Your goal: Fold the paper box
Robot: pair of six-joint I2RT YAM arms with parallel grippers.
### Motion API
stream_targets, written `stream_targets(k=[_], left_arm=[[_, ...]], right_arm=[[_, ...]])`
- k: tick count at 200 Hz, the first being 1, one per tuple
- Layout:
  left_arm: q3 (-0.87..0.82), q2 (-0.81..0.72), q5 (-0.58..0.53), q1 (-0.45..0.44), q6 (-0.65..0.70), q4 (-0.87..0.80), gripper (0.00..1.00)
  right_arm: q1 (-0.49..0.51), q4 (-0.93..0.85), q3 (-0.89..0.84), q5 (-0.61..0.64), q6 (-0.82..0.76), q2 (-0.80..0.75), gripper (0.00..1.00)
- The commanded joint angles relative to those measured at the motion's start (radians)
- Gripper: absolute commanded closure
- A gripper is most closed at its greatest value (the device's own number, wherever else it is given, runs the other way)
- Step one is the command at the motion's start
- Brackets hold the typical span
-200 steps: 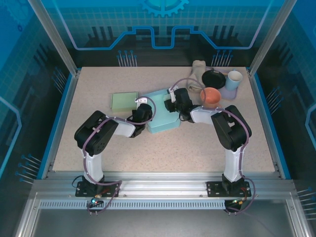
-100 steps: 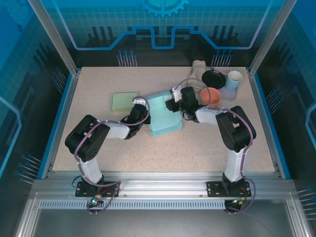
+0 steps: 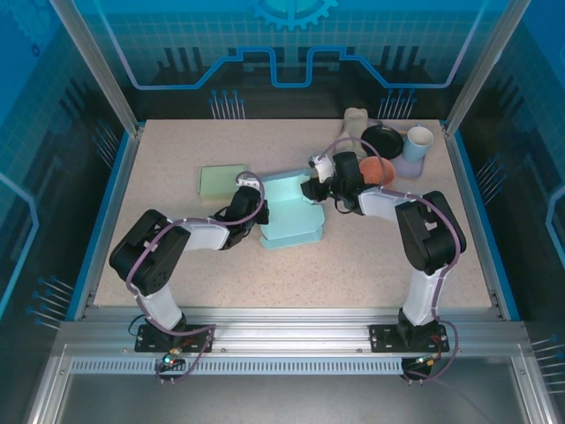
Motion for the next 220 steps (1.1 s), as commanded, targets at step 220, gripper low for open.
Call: stream_targets(k=[220], left_arm=[[0.105,-0.134,-0.321,-0.086,-0.312,-0.367,0.89]], right_arm=[[0.211,-0.091,0.062,0.733,0.006,-0.028,0.64]])
